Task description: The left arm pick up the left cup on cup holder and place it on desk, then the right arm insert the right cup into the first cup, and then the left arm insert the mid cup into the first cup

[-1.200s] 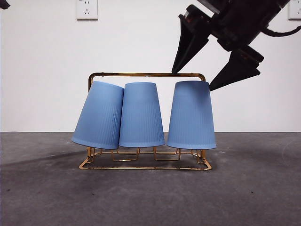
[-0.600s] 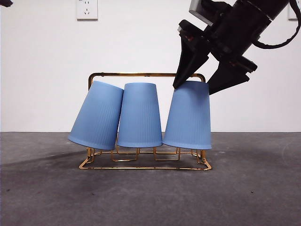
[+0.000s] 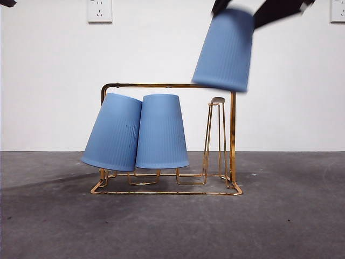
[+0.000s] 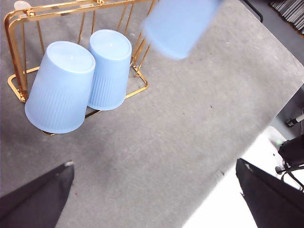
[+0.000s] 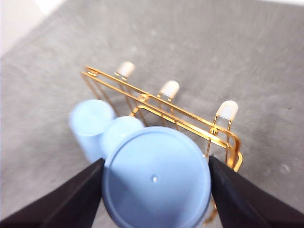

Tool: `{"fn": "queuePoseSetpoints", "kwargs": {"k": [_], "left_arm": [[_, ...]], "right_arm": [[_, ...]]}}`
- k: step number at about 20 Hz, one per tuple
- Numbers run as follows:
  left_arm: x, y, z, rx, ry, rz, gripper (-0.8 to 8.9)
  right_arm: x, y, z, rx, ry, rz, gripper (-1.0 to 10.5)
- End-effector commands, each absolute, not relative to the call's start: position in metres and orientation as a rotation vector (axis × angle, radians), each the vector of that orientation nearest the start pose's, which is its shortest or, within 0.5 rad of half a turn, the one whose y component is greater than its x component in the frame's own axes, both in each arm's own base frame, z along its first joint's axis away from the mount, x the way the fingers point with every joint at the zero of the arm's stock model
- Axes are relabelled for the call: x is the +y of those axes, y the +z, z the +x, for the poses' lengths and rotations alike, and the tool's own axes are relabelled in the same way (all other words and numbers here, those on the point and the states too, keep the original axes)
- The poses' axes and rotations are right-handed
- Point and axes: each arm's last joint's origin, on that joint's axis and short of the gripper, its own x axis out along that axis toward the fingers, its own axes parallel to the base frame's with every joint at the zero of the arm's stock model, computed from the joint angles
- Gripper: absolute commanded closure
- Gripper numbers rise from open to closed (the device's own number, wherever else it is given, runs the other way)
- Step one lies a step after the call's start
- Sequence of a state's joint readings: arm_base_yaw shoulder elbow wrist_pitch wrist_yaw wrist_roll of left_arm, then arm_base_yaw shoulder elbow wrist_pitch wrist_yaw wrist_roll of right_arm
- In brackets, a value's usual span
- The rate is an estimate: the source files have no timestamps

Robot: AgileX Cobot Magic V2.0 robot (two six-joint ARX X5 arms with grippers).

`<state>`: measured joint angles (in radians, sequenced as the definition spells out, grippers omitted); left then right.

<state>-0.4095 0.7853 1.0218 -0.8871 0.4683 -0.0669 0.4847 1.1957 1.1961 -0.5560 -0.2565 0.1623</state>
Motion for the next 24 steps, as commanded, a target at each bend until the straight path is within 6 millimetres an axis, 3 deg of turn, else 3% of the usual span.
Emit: {"fn": "queuePoseSetpoints", "kwargs": {"k": [1,6,11,17,21,24], "left_arm": [[-0.065,0.355,0.116,0.679,-0.834,-0.076,2.2],[-0.065,0.355,0.116,0.679,-0.834,-0.076,2.2],[-0.065,0.355,0.115,0.68,-0.833,-0.076,2.2],[-0.065,0.355,0.115,0.679,-0.833,-0.076,2.2],[-0.065,0.355,0.115,0.68,-0.833,-0.076,2.2],[-0.065,0.355,0.115,0.682,-0.832,-0.076,2.2]], "right_arm": [[0.115,0.375,0.193,0.618,0.689,0.096,6.9],[0.107,0.385,0.146,0.647,0.733,0.049,6.9],[0.131,0.373,0.127,0.69,0.814,-0.05,6.9],[0.171,0.318,0.118,0.682,0.836,-0.128,6.9],[0.199,0.275,0.126,0.727,0.862,-0.166,6.9],[0.218,0.254,0.137,0.753,0.865,-0.216,6.9]]}}
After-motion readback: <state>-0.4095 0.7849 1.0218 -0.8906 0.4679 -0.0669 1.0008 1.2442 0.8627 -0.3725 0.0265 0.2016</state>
